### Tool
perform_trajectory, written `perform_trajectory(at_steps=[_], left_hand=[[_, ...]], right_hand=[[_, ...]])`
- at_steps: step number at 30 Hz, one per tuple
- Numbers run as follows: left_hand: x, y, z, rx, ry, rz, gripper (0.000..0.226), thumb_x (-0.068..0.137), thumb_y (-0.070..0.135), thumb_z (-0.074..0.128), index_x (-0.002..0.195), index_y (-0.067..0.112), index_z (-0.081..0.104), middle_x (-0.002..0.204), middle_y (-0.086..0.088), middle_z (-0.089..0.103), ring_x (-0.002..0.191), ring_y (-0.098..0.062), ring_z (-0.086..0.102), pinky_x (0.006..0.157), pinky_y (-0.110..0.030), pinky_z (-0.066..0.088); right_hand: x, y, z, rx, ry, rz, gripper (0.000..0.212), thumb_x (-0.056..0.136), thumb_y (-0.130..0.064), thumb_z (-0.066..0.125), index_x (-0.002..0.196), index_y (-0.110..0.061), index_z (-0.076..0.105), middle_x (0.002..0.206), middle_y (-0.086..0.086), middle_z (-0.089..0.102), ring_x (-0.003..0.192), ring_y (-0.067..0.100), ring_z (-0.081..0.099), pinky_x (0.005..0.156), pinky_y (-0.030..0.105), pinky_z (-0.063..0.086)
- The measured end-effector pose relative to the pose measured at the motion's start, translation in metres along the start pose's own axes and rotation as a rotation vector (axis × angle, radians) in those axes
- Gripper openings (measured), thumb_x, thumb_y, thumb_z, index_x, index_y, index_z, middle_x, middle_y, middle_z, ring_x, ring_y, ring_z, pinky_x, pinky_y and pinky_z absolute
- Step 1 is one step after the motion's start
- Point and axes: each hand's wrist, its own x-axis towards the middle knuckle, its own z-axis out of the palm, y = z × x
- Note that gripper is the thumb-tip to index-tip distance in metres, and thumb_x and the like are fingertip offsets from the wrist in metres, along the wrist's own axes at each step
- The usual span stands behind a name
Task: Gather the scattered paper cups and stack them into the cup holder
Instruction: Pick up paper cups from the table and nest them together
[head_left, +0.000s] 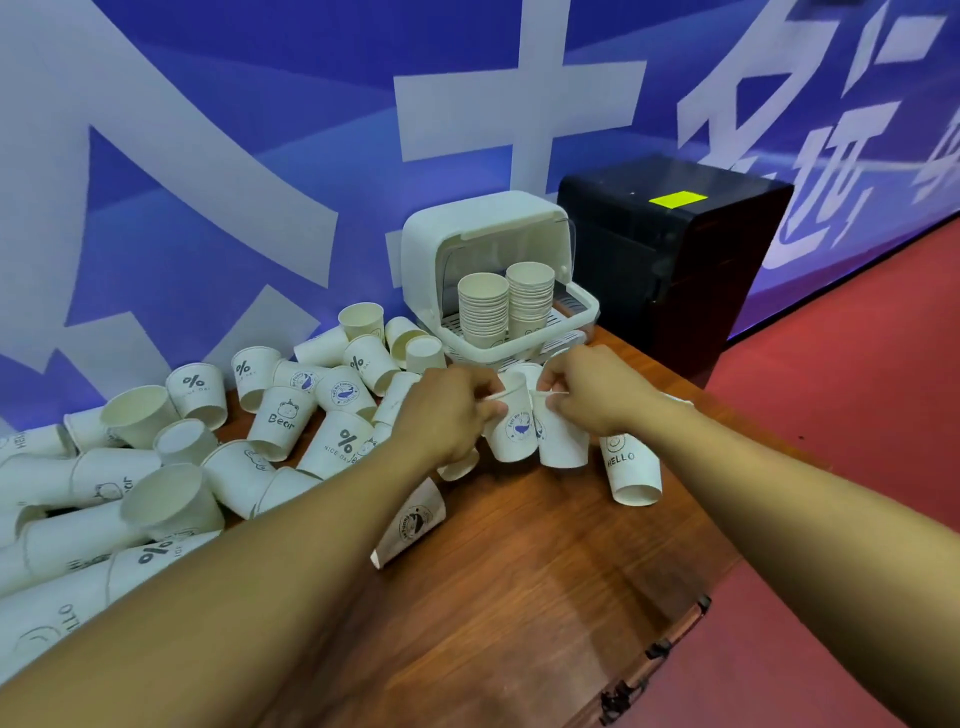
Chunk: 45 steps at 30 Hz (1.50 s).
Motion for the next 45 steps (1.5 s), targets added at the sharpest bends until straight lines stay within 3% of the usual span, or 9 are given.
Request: perform_trajectory(at_steps=[8,11,15,20,25,29,34,38,45], left_hand=[[0.047,0.018,-0.062,0.106,0.401,0.084,0.021,0.089,0.046,0.062,0.100,0.031,0.073,0.100,0.007,0.074,0.095,-0.022,0.065,0.077,-0.033,0.050],[0.074,0.023,-0.072,0.161,0.458,0.139,0.024,0.092,0.046,0.059,0.104,0.031,0.073,0.105,0.006,0.072,0.098,-0.025,0.064,0.077,-0.035,0.050],[0.110,0.022,-0.069,0.245,0.467,0.211,0.022,0.094,0.038,0.057,0.107,0.030,0.073,0.104,0.001,0.070,0.098,-0.028,0.061,0.070,-0.033,0.043],[0.142,0.006,-0.054,0.322,0.434,0.243,0.021,0.095,0.035,0.054,0.104,0.030,0.072,0.101,0.001,0.068,0.094,-0.029,0.058,0.068,-0.035,0.042],[0.160,-0.015,-0.043,0.342,0.385,0.276,0.020,0.093,0.030,0.056,0.103,0.027,0.073,0.103,-0.002,0.070,0.093,-0.032,0.061,0.075,-0.042,0.050],[0.169,-0.029,-0.032,0.330,0.338,0.253,0.019,0.092,0.028,0.060,0.104,0.029,0.074,0.100,-0.003,0.073,0.091,-0.031,0.062,0.071,-0.037,0.050],[0.173,-0.041,-0.013,0.365,0.251,0.226,0.031,0.090,0.011,0.054,0.106,0.029,0.073,0.100,-0.007,0.071,0.086,-0.036,0.060,0.066,-0.034,0.047],[0.173,-0.046,-0.004,0.400,0.245,0.214,0.045,0.091,0.003,0.050,0.122,0.031,0.068,0.115,-0.011,0.070,0.099,-0.040,0.062,0.078,-0.040,0.052],[0.170,-0.053,0.004,0.445,0.218,0.251,0.058,0.083,-0.008,0.049,0.130,0.023,0.063,0.122,-0.014,0.066,0.108,-0.037,0.060,0.087,-0.043,0.053]], right_hand=[[0.045,-0.009,-0.072,0.017,0.480,-0.039,0.017,0.084,-0.023,0.062,0.096,-0.019,0.072,0.096,0.008,0.072,0.091,0.029,0.064,0.079,0.038,0.054],[0.070,-0.006,-0.089,0.052,0.627,-0.065,0.016,0.082,-0.028,0.064,0.094,-0.021,0.073,0.094,0.006,0.071,0.086,0.029,0.063,0.077,0.039,0.053],[0.107,0.001,-0.093,0.077,0.703,-0.102,0.017,0.084,-0.026,0.065,0.097,-0.019,0.074,0.096,0.006,0.070,0.088,0.030,0.062,0.079,0.042,0.053],[0.143,0.015,-0.076,0.014,0.655,-0.096,0.018,0.088,-0.023,0.066,0.103,-0.017,0.074,0.104,0.007,0.070,0.092,0.028,0.064,0.083,0.038,0.054],[0.161,0.030,-0.053,-0.013,0.609,-0.094,0.017,0.089,-0.021,0.066,0.103,-0.016,0.074,0.103,0.007,0.070,0.090,0.025,0.064,0.084,0.038,0.055],[0.169,0.039,-0.035,-0.012,0.553,-0.077,0.016,0.089,-0.021,0.065,0.101,-0.019,0.074,0.101,0.008,0.071,0.090,0.027,0.065,0.082,0.044,0.056],[0.173,0.045,-0.014,-0.040,0.445,-0.043,0.023,0.094,-0.023,0.058,0.111,-0.023,0.074,0.108,0.009,0.072,0.095,0.032,0.066,0.088,0.047,0.055],[0.173,0.050,-0.003,-0.068,0.397,-0.102,0.026,0.095,-0.019,0.054,0.112,-0.023,0.073,0.107,0.007,0.070,0.094,0.034,0.064,0.085,0.049,0.054],[0.178,0.054,0.011,-0.110,0.411,-0.115,0.035,0.095,-0.012,0.048,0.121,-0.023,0.069,0.109,0.006,0.067,0.093,0.032,0.063,0.081,0.048,0.054]])
